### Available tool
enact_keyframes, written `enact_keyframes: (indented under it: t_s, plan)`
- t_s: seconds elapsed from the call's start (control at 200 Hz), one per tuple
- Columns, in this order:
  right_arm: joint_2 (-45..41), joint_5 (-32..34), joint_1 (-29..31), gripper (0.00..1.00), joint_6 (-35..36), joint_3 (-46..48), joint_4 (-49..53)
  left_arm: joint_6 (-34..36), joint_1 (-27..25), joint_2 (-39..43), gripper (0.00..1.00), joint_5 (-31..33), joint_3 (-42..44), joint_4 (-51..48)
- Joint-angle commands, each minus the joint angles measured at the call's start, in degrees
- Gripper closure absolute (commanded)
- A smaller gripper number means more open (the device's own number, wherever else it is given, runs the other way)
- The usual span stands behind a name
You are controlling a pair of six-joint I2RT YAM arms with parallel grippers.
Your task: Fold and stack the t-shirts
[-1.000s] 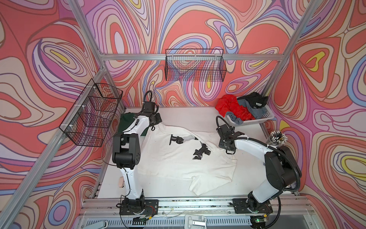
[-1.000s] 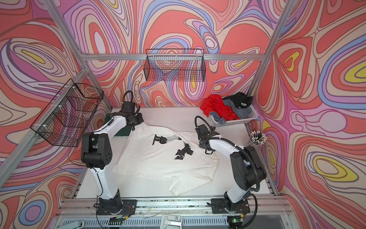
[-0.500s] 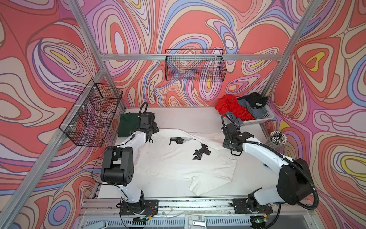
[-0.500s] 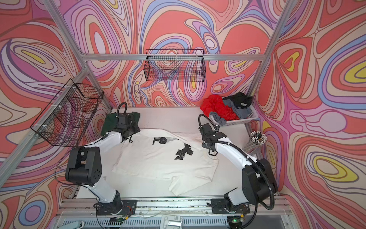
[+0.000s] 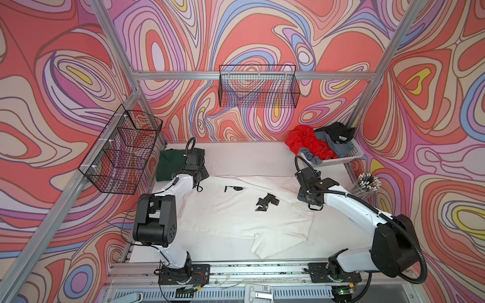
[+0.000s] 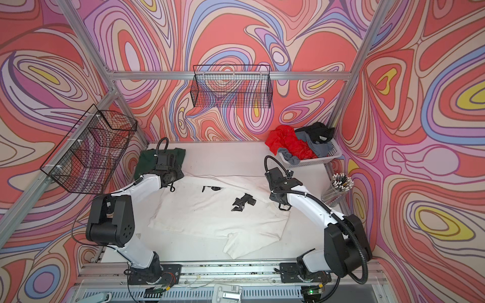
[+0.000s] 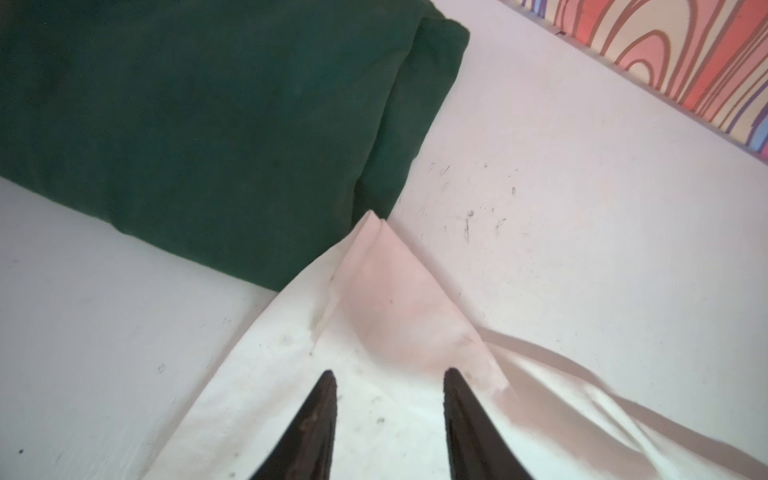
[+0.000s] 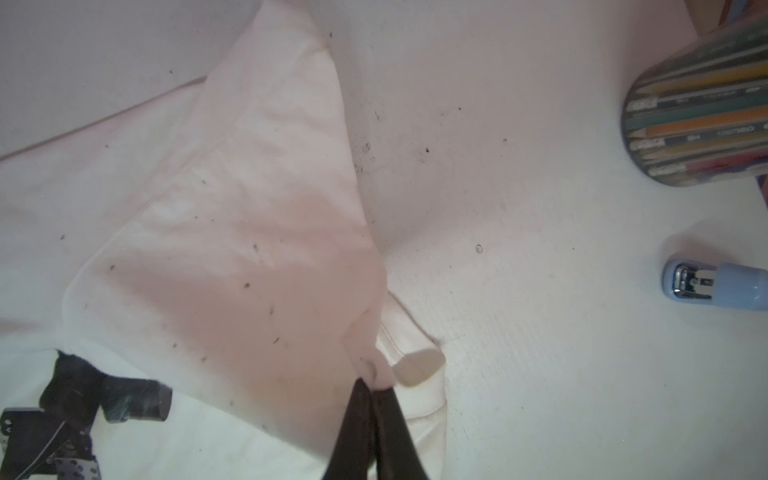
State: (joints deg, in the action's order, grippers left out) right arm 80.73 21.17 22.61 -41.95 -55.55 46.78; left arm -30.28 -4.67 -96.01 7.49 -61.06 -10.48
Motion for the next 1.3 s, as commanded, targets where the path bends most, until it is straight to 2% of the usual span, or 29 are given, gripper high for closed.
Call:
enact_keyframes:
  t_s: [0.0, 0.1, 0.195, 0.341, 0.601, 0.791, 1.182, 1.297]
  plan:
    - [-0.9, 0.3, 0.2, 1.00, -1.2, 0.7, 1.2, -0.8, -0.1, 1.8, 0.51, 2.0, 1.2, -2.9]
    - [-0.8, 0.1, 0.2, 1.00, -1.0, 0.5, 0.7, -1.4, 0.0, 2.5, 0.51, 2.0, 2.9, -2.7]
    - [-0.3, -0.2, 0.2, 1.00, -1.0, 0.5, 0.1, -2.3, 1.0, 2.9, 0.55, 0.5, 4.8, -1.4]
    - [0.1, -0.5, 0.2, 1.00, -0.8, 0.9, -0.7, -4.6, 4.1, 1.7, 0.58, -5.0, 6.8, 1.1]
    - [0.4, -1.2, 0.2, 1.00, -0.8, 1.4, -1.7, -7.9, 8.4, -2.3, 0.59, -11.4, 7.5, 5.6]
    - [0.5, -1.2, 0.2, 1.00, -0.7, 1.7, -1.8, -9.1, 9.4, -6.8, 0.63, -17.4, 5.6, 8.7]
    - [0.7, -1.1, 0.2, 1.00, -0.7, 1.5, -2.0, -8.1, 9.4, -11.6, 0.63, -19.2, 0.5, 8.4]
    - [0.9, -1.2, 0.2, 1.00, -0.7, 1.3, -2.1, -7.6, 9.4, -11.7, 0.67, -19.1, 0.2, 8.9]
